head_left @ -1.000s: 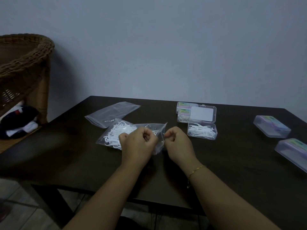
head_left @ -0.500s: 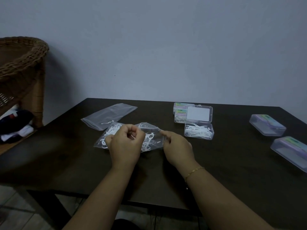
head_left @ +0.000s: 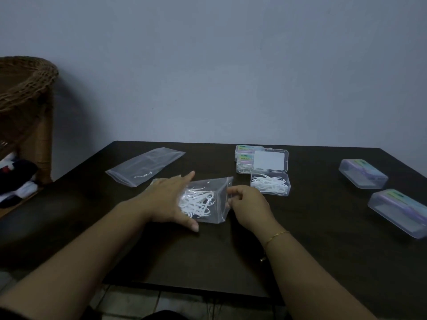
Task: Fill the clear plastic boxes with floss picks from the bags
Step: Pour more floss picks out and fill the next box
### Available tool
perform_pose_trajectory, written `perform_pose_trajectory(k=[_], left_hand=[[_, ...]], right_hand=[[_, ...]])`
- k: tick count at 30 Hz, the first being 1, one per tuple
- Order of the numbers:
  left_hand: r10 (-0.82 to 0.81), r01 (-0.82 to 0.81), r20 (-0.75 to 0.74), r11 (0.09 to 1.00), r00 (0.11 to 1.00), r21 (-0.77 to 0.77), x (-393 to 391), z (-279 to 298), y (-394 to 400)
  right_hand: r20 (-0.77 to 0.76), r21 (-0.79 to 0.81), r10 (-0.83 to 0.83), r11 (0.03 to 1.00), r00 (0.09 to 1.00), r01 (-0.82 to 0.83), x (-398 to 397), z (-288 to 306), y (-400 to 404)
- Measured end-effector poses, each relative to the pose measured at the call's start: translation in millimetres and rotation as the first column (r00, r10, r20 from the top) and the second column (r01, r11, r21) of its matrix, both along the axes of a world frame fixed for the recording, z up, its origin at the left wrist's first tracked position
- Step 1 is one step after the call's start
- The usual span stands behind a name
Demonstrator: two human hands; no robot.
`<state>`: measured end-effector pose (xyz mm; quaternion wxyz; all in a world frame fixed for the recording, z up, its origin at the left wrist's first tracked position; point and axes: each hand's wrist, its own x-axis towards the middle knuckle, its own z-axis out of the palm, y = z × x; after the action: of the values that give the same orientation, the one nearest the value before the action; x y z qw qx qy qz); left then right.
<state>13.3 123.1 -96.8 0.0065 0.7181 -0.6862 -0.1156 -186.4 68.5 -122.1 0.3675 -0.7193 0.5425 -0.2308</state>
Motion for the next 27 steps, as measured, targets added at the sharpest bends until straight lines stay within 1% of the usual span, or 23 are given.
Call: perform_pose_trajectory(k=[3,5,9,11,14,20,22,27], left_hand=[[-0.044,0.044,0.038,0.999,0.998,0.009,5.9,-2.5,3.3],[-0.036,0.038,0.03,0.998,0.999,-0.049,6.8,-5.0,6.2],[-0.051,0.046,-0.018,0.976,0.999,-0.214,6.4,-9.1,8.0],[-0.076,0.068,-0.022,0.965,0.997,-0.254,1.1,-6.7,9.2],[-0.123,0.115,-0.011,0.953,0.992,-0.28,-6.6,0.2,10.4],[-0.168,0.216,0.169,0.92,0.971,-0.326,-11.5,22.6,8.1],[-0.176,0.237,0.199,0.911,0.964,-0.337,-12.5,29.5,7.7],[-0.214,0.311,0.32,0.905,0.923,-0.291,-16.6,41.3,5.7]], right_hand=[[0.057,0.029,-0.033,0.999,0.998,0.031,-5.3,-1.3,-1.0],[0.036,0.032,-0.059,0.998,0.998,0.058,-12.2,-0.6,0.6],[0.054,0.016,-0.071,0.997,0.996,0.07,-24.8,-3.7,4.5],[0.031,-0.003,-0.084,0.996,0.996,0.084,-29.8,-6.3,8.0],[0.095,-0.023,-0.085,0.996,0.992,0.087,-36.0,-10.1,10.6],[0.193,-0.09,-0.05,0.994,0.98,0.068,-45.4,-8.4,17.3],[0.204,-0.101,-0.03,0.994,0.979,0.051,-44.5,-7.8,18.4],[0.195,-0.095,0.02,0.995,0.981,-0.001,-44.0,-10.3,17.1]])
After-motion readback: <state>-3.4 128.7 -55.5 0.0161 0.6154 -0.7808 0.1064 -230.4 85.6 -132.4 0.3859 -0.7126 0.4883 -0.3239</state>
